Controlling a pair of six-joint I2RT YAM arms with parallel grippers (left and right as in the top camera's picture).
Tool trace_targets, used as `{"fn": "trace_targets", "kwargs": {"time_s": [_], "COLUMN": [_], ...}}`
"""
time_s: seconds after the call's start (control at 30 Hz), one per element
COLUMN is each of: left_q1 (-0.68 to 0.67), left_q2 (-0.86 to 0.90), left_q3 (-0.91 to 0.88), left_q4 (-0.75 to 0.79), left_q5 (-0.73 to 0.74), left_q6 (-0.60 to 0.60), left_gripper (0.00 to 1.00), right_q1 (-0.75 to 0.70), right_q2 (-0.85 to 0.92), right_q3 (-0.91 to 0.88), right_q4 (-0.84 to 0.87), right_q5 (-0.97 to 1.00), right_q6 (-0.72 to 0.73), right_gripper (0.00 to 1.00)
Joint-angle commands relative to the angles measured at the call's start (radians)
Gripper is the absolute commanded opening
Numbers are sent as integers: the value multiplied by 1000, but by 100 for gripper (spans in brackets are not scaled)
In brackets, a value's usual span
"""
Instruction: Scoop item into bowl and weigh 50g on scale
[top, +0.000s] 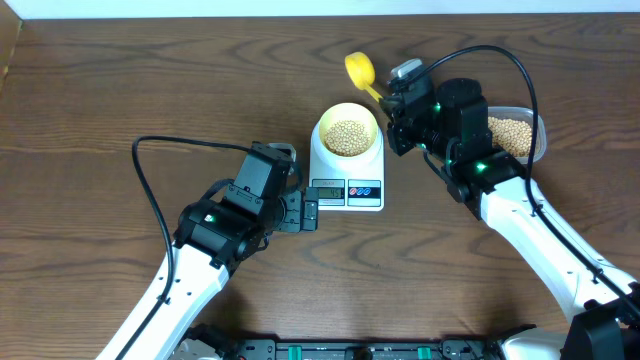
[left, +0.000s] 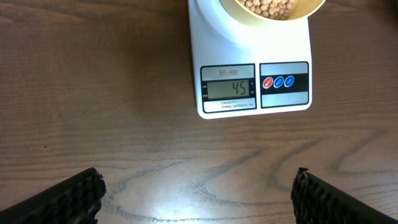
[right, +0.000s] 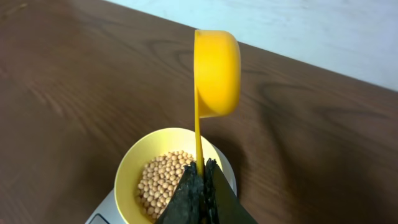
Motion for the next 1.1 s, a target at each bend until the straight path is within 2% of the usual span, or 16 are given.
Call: {"fn": "trace_targets", "kwargs": {"time_s": [0.0, 0.13, 0.27, 0.63, 0.77, 0.93, 1.07], "left_q1": [5, 5, 5, 5, 5, 5, 5], "left_q2": [0, 0, 0, 0, 0, 0, 0], "left_q3": [1, 2, 1, 2, 2, 2, 2], "left_q4": [-1, -1, -1, -1, -1, -1, -1], "left_q5": [-13, -13, -13, -13, -13, -13, -13], "left_q6": [10, 10, 10, 10, 10, 10, 10], "left_gripper": [98, 98, 98, 98, 98, 98, 98], "right_q1": [-10, -35, -74, -252, -312, -349, -354], "right_q2": [-15, -48, -132, -371, -419, -433, -429], "right_q3": [4, 4, 4, 4, 4, 4, 3], "right_q4": [-2, -7, -67, -489, -611, -664, -686], "right_q5": [149, 314, 344, 350, 449, 573, 572], "right_q6": [59, 59, 59, 59, 58, 59, 81], "right_gripper": [1, 1, 1, 1, 1, 1, 1]}}
